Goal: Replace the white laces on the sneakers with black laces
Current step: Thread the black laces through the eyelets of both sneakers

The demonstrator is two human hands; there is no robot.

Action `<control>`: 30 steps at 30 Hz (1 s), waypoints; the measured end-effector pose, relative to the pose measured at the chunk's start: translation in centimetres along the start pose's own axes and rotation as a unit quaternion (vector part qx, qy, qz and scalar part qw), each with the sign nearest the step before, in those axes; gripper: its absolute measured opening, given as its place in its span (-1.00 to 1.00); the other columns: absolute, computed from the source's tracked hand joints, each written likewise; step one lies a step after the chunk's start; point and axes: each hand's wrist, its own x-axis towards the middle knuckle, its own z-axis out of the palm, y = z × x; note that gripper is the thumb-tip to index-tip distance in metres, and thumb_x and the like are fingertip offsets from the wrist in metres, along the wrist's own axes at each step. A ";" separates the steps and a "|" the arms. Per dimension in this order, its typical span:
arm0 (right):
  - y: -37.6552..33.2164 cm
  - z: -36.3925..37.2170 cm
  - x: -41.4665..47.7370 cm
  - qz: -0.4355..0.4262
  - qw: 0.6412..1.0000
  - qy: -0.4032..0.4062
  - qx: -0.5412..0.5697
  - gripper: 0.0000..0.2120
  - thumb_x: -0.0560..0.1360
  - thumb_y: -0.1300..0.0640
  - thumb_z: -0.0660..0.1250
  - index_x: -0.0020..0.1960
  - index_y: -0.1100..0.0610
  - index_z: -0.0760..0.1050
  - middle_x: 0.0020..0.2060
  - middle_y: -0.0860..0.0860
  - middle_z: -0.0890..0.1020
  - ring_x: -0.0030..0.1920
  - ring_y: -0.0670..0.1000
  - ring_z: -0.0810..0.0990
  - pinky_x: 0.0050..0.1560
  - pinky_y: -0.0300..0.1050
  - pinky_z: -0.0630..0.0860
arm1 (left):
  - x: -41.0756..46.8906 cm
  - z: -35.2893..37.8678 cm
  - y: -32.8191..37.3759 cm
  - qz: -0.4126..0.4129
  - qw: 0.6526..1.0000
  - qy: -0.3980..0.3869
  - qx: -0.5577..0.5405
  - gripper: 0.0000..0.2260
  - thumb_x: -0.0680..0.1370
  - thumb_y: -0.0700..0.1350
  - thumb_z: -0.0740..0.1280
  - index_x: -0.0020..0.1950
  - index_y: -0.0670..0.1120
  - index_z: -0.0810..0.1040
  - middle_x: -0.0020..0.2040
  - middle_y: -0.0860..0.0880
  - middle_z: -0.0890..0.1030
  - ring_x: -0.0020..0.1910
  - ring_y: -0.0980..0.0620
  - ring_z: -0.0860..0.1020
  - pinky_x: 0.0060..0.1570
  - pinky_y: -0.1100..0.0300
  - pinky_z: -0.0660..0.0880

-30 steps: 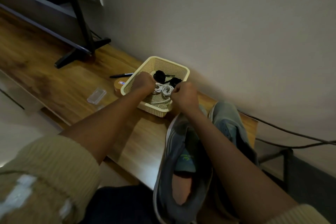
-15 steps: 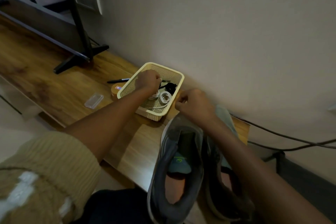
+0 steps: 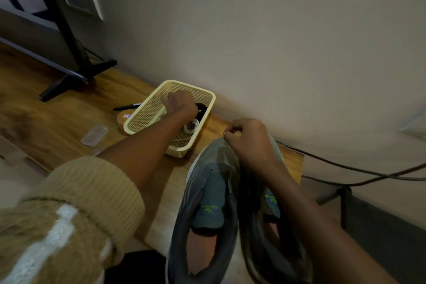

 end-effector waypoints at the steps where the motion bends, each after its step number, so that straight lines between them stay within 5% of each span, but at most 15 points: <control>1: -0.1 -0.2 0.0 0.002 1.000 0.008 0.003 -0.87 0.45 0.23 0.30 -0.15 0.17 0.64 -0.14 0.07 0.64 0.05 0.10 0.53 0.02 0.05 0.52 | -0.1 -0.4 0.2 -0.010 1.000 0.014 -0.025 -0.85 0.56 -0.05 0.31 0.04 -0.09 0.58 0.12 -0.07 0.59 0.21 -0.09 0.45 0.17 0.06 0.25; 7: -1.7 -3.2 -1.5 0.016 0.997 0.049 0.054 -0.90 0.45 0.25 0.33 -0.21 0.14 0.60 -0.16 0.03 0.58 0.13 0.16 0.47 0.00 -0.13 0.37 | -3.7 -6.1 1.1 0.013 0.976 0.069 -0.205 -0.86 0.52 -0.06 0.37 -0.25 0.00 0.56 -0.09 0.02 0.64 0.05 -0.03 0.51 0.04 0.09 0.20; 11: -3.1 -6.6 -3.9 0.034 0.992 0.067 0.097 -0.89 0.45 0.28 0.33 -0.18 0.19 0.63 -0.23 -0.03 0.56 -0.10 -0.06 0.47 0.03 -0.16 0.37 | -8.4 -10.2 2.0 0.050 0.948 0.051 -0.310 -0.92 0.51 -0.04 0.39 -0.06 0.00 0.66 -0.02 0.02 0.65 0.12 -0.05 0.51 0.11 0.10 0.25; 16: -2.1 -9.5 -7.8 0.118 0.953 0.133 0.246 -0.80 0.47 0.34 0.31 0.04 0.15 0.56 -0.04 0.09 0.62 -0.09 0.04 0.59 -0.05 0.02 0.58 | -16.6 -12.0 3.1 0.090 0.871 -0.077 -0.477 -0.88 0.50 -0.20 0.39 0.02 -0.18 0.61 -0.08 -0.08 0.62 -0.07 0.02 0.55 -0.02 0.22 0.43; 21: 0.3 -10.2 -11.8 0.214 0.894 0.123 0.374 -0.81 0.55 0.37 0.19 0.06 0.25 0.55 -0.13 0.12 0.63 -0.40 0.00 0.53 -0.39 -0.20 0.51 | -24.5 -8.2 4.1 0.054 0.852 -0.149 -0.499 -0.95 0.52 -0.18 0.34 -0.11 -0.03 0.52 -0.16 -0.02 0.60 -0.11 0.00 0.58 -0.04 0.06 0.55; 27: 2.4 -9.7 -12.2 0.206 0.920 0.027 0.333 -0.79 0.51 0.43 0.22 -0.08 0.21 0.57 -0.23 0.07 0.61 -0.25 0.02 0.59 -0.22 -0.21 0.57 | -25.7 -5.8 4.7 0.074 0.871 -0.093 -0.477 -0.85 0.55 -0.23 0.29 0.04 0.00 0.50 -0.13 0.14 0.53 -0.12 0.21 0.53 -0.23 0.45 0.46; 30: 3.3 -9.3 -11.0 0.171 0.944 0.038 0.279 -0.71 0.43 0.45 0.32 -0.17 0.06 0.57 -0.16 0.06 0.64 -0.13 0.02 0.63 -0.10 -0.15 0.61 | -24.8 -5.2 5.7 0.119 0.878 -0.075 -0.458 -0.73 0.56 -0.28 0.25 0.15 0.05 0.51 -0.03 0.14 0.51 -0.04 0.17 0.53 -0.18 0.42 0.50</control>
